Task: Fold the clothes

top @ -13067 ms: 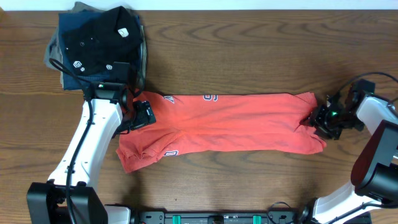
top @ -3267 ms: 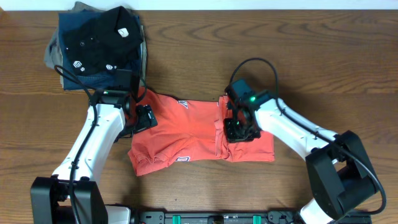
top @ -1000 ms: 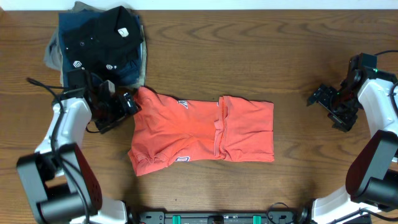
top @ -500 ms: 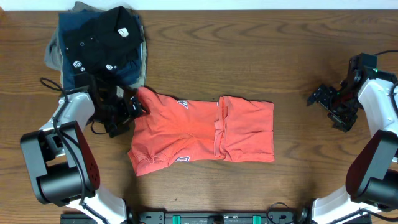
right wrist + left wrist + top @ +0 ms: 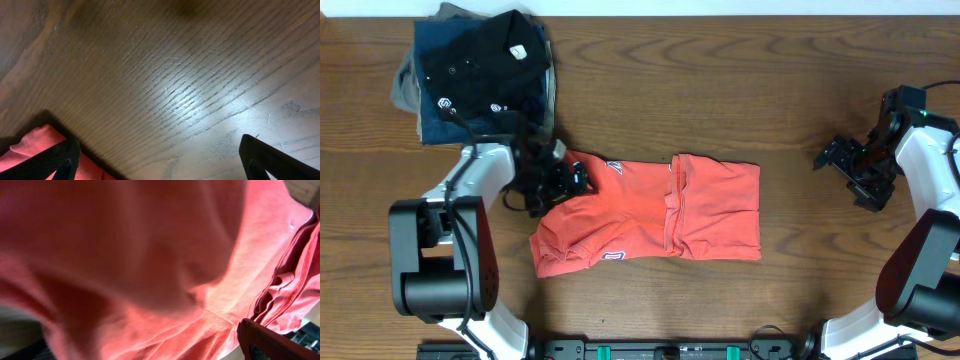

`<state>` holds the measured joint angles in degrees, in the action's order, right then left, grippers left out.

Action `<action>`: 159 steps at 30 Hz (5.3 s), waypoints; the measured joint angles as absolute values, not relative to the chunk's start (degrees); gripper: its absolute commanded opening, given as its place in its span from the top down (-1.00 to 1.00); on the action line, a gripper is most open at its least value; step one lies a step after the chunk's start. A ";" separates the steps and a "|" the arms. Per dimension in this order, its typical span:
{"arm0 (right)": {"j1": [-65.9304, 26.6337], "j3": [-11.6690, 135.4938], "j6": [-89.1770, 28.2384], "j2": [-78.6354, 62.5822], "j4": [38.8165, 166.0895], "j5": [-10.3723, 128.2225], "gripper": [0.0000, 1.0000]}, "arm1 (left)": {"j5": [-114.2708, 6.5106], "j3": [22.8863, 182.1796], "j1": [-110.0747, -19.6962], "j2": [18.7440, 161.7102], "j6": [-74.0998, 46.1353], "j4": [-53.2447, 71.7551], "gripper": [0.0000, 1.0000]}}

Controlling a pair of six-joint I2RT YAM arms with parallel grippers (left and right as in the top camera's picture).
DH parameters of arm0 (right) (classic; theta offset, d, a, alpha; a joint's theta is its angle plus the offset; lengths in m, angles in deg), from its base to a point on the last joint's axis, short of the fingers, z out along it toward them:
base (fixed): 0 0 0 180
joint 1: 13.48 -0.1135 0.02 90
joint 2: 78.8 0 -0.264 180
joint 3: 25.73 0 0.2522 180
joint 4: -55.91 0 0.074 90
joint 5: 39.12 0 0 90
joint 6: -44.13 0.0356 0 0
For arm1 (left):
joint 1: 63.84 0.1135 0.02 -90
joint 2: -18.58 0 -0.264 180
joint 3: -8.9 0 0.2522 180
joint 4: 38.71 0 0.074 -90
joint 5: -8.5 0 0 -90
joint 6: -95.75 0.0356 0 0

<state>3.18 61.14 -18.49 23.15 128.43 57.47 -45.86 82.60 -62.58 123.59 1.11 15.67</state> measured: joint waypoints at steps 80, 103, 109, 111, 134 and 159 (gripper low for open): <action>3.18 61.16 -18.49 23.15 128.39 57.47 -0.99 | -72.37 100.19 -103.43 122.98 -32.16 20.48 0.06; 3.18 61.16 -18.49 23.15 128.39 57.47 -0.99 | -65.31 100.19 -106.29 122.98 -30.06 17.88 0.04; 3.18 61.16 -18.49 23.15 128.39 57.47 -0.99 | -67.37 100.19 -108.11 122.98 -29.97 17.31 0.04; 3.18 61.14 -18.49 23.15 128.41 57.47 -0.99 | -67.78 100.19 -108.92 123.07 -29.97 16.63 0.04; 3.18 61.16 -18.49 23.15 128.39 57.47 -0.99 | -68.37 101.31 -115.36 121.27 -28.68 17.24 0.02; 3.18 61.16 -18.49 23.15 128.39 57.47 -0.99 | -73.51 94.64 -93.24 105.93 -21.32 32.00 -0.96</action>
<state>3.18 61.16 -18.49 23.15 128.39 57.47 -73.51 94.64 -93.24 105.93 -21.32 32.00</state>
